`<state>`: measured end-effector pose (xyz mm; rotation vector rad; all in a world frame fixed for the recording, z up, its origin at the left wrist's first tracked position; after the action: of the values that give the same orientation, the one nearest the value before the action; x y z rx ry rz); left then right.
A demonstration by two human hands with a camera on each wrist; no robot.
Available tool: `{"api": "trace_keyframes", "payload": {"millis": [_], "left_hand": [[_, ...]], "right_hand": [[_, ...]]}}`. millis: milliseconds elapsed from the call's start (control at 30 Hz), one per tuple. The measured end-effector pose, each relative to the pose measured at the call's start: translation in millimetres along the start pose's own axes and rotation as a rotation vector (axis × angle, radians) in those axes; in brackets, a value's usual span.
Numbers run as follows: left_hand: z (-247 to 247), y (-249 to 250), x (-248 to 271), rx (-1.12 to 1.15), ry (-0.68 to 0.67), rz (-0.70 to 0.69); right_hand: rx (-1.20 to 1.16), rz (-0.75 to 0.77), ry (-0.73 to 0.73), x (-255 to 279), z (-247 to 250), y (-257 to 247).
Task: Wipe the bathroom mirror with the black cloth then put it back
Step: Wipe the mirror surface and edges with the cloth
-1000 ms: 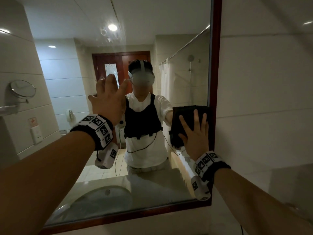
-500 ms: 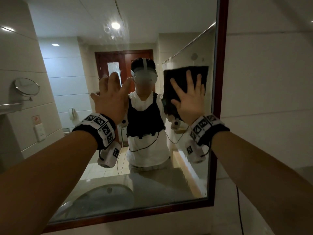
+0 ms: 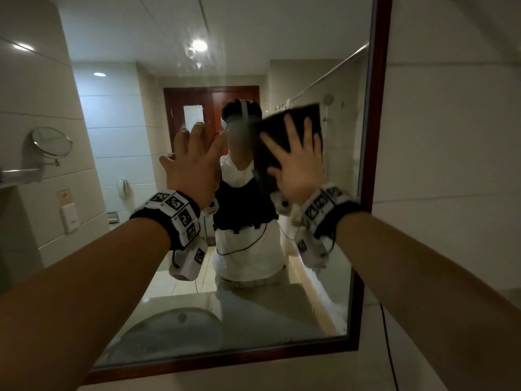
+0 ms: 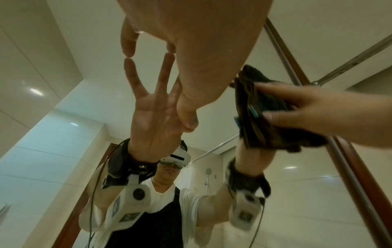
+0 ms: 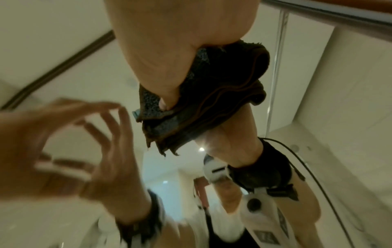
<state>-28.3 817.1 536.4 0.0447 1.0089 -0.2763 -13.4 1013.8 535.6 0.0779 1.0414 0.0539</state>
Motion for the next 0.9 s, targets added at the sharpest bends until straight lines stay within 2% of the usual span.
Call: {"api": "trace_keyframes", "payload": {"millis": [100, 200, 367, 467, 567, 733, 800, 900], "left_hand": [[-2.3, -1.6, -1.3, -0.013, -0.006, -0.001], [-3.8, -1.6, -2.5, -0.019, 0.003, -0.001], [-1.6, 0.9, -2.0, -0.023, 0.006, -0.007], [1.3, 0.4, -1.9, -0.013, 0.018, -0.023], [0.5, 0.8, 3.2, 0.013, 0.013, 0.002], [-5.4, 0.8, 27.2, 0.072, -0.013, 0.067], [-6.9, 2.4, 41.1, 0.081, -0.013, 0.082], [-12.9, 9.0, 60.3, 0.084, -0.019, 0.079]], "right_hand": [[-0.033, -0.049, 0.077, -42.5, 23.7, -2.4], [-0.022, -0.048, 0.106, -46.3, 26.5, -3.4], [-0.007, 0.002, 0.069, 6.2, -5.1, -24.0], [-0.043, 0.080, 0.120, 54.9, -26.7, -41.8], [-0.012, 0.108, 0.058, 91.3, -51.7, -44.6], [-0.031, 0.176, 0.046, 115.5, -55.6, -32.0], [-0.043, 0.140, 0.053, 112.8, -53.6, -18.0], [-0.055, -0.001, 0.096, 99.0, -42.8, 13.6]]}}
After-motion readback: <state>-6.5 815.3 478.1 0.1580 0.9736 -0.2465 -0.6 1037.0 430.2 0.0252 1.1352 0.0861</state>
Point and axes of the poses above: each hand's wrist, its own x-axis away from the middle knuckle, its own z-axis out of the back of the hand, y = z × x, the point moved 8 cm from there along -x, towards the middle knuckle, and after that the axes turned 6 degrees about y, right-handed, at the moved point
